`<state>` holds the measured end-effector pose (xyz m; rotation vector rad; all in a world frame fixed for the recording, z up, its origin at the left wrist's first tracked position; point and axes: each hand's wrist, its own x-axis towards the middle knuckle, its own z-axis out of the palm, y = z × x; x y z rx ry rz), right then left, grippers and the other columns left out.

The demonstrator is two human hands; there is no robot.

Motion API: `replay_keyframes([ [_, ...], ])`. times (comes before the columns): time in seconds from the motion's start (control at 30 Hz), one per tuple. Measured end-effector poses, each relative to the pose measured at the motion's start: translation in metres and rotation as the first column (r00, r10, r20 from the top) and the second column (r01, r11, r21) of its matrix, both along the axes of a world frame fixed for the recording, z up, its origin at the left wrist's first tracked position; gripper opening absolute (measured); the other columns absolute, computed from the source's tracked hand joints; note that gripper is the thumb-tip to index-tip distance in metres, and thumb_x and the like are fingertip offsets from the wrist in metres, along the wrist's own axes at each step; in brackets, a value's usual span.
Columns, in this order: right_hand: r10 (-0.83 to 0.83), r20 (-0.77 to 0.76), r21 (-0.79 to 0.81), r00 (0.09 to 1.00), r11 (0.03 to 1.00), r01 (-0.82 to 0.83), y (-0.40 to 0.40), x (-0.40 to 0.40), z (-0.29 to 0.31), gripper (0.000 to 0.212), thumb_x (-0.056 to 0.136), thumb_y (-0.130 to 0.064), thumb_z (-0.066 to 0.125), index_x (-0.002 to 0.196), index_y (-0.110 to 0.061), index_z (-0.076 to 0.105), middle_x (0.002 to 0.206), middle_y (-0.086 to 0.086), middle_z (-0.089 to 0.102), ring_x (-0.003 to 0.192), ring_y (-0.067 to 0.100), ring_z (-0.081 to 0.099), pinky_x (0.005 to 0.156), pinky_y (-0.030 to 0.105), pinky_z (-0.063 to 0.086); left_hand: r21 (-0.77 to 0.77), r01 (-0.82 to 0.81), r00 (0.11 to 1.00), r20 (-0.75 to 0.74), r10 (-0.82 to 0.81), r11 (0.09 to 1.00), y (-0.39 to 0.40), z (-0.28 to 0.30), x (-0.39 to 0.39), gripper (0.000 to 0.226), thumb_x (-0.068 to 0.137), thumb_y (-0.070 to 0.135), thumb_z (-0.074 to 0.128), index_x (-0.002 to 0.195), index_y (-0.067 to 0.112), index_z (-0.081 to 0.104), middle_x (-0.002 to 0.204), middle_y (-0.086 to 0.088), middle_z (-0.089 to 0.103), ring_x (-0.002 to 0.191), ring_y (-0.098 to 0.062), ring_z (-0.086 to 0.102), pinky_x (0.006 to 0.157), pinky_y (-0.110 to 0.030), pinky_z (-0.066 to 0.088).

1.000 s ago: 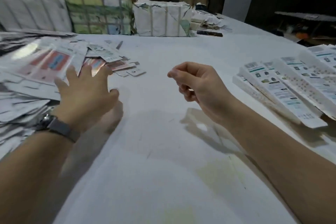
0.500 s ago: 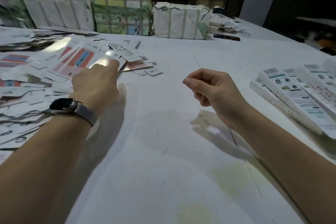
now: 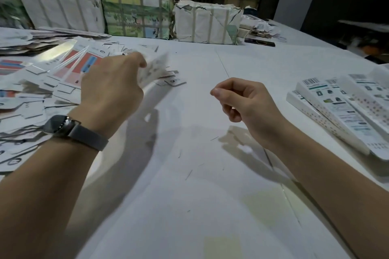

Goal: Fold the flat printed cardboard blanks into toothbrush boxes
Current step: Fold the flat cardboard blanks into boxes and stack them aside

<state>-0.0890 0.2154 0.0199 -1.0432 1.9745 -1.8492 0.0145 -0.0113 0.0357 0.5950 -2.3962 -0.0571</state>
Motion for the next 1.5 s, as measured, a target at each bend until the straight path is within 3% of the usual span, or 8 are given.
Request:
replay_keyframes([
  [0.17, -0.052, 0.012, -0.043, 0.999, 0.998, 0.052, 0.0, -0.001, 0.0, 0.003, 0.085, -0.023, 0.069, 0.083, -0.024, 0.071, 0.06, -0.006, 0.05, 0.054, 0.011, 0.044, 0.047, 0.018, 0.035, 0.365, 0.24, 0.971, -0.1, -0.218, 0.9, 0.025, 0.011, 0.003, 0.05, 0.081, 0.002, 0.054, 0.124, 0.027, 0.06, 0.097, -0.004, 0.071, 0.093, -0.033, 0.064, 0.068, -0.041, 0.055],
  [0.37, -0.307, -0.037, -0.074, 0.951, 0.95, 0.303, 0.001, -0.009, 0.004, 0.041, 0.095, -0.027, 0.066, 0.127, -0.041, 0.046, 0.088, 0.0, 0.057, 0.073, 0.009, 0.058, 0.057, 0.018, 0.044, 0.91, 0.413, 0.72, -0.301, -0.625, 0.038, 0.063, 0.009, 0.006, 0.06, 0.082, -0.018, 0.053, 0.126, 0.023, 0.058, 0.1, -0.013, 0.075, 0.092, -0.028, 0.074, 0.064, -0.034, 0.06],
  [0.5, -0.198, -0.018, -0.09, 0.98, 0.977, 0.195, 0.0, -0.004, 0.007, 0.04, 0.097, -0.021, 0.063, 0.132, -0.033, 0.049, 0.128, 0.008, 0.061, 0.097, 0.018, 0.071, 0.069, 0.024, 0.056, 0.928, 0.342, 0.574, -0.329, -0.75, -0.146, 0.076, -0.003, 0.005, 0.075, 0.069, -0.004, 0.051, 0.128, 0.043, 0.05, 0.109, -0.007, 0.074, 0.102, -0.026, 0.072, 0.078, -0.042, 0.061],
  [0.63, -0.098, -0.164, -0.018, 0.982, 0.995, 0.097, -0.003, 0.005, 0.004, 0.046, 0.093, -0.026, 0.063, 0.135, -0.031, 0.045, 0.127, -0.002, 0.061, 0.096, 0.017, 0.072, 0.077, 0.033, 0.06, 0.836, 0.377, 0.653, -0.546, -0.526, -0.399, 0.093, -0.009, 0.003, 0.044, 0.089, 0.004, 0.048, 0.121, 0.033, 0.058, 0.084, -0.009, 0.075, 0.072, -0.022, 0.074, 0.058, -0.031, 0.059],
  [0.87, -0.128, -0.372, 0.178, 0.919, 0.962, 0.206, -0.003, 0.006, 0.001, 0.055, 0.087, -0.05, 0.063, 0.14, -0.04, 0.05, 0.12, -0.006, 0.062, 0.084, -0.004, 0.058, 0.08, 0.018, 0.051, 0.734, 0.463, 0.703, -0.645, -0.299, -0.497, 0.091, -0.009, 0.0, 0.037, 0.095, 0.042, 0.049, 0.11, 0.018, 0.073, 0.089, -0.014, 0.074, 0.069, -0.026, 0.073, 0.054, -0.032, 0.057],
  [1.1, -0.231, -0.3, 0.084, 0.925, 0.96, 0.267, -0.004, 0.006, 0.003, 0.042, 0.084, -0.04, 0.076, 0.124, -0.041, 0.065, 0.096, -0.006, 0.042, 0.072, -0.01, 0.046, 0.057, 0.009, 0.048, 0.787, 0.502, 0.74, -0.606, -0.292, -0.359, 0.094, -0.008, 0.001, 0.066, 0.104, 0.052, 0.029, 0.072, 0.028, 0.081, 0.07, -0.006, 0.074, 0.058, -0.021, 0.072, 0.047, -0.025, 0.054],
  [1.27, -0.215, -0.191, 0.02, 0.958, 0.975, 0.223, 0.0, 0.007, 0.016, 0.004, 0.091, -0.03, 0.071, 0.092, -0.027, 0.073, 0.092, 0.005, 0.058, 0.069, 0.007, 0.057, 0.054, 0.021, 0.048, 0.791, 0.519, 0.687, -0.612, -0.392, -0.324, 0.095, -0.011, 0.003, 0.049, 0.105, 0.048, 0.03, 0.106, 0.019, 0.07, 0.089, -0.014, 0.076, 0.072, -0.028, 0.074, 0.056, -0.03, 0.057],
  [1.5, -0.138, -0.131, 0.041, 0.982, 0.989, 0.145, 0.012, 0.001, 0.035, 0.026, 0.099, -0.019, 0.057, 0.076, -0.009, 0.06, 0.101, 0.025, 0.053, 0.068, 0.027, 0.054, 0.048, 0.035, 0.041, 0.762, 0.537, 0.594, -0.646, -0.479, -0.362, 0.108, -0.007, 0.001, 0.052, 0.106, 0.047, 0.028, 0.132, 0.013, 0.055, 0.108, -0.022, 0.069, 0.084, -0.029, 0.071, 0.071, -0.034, 0.058],
])
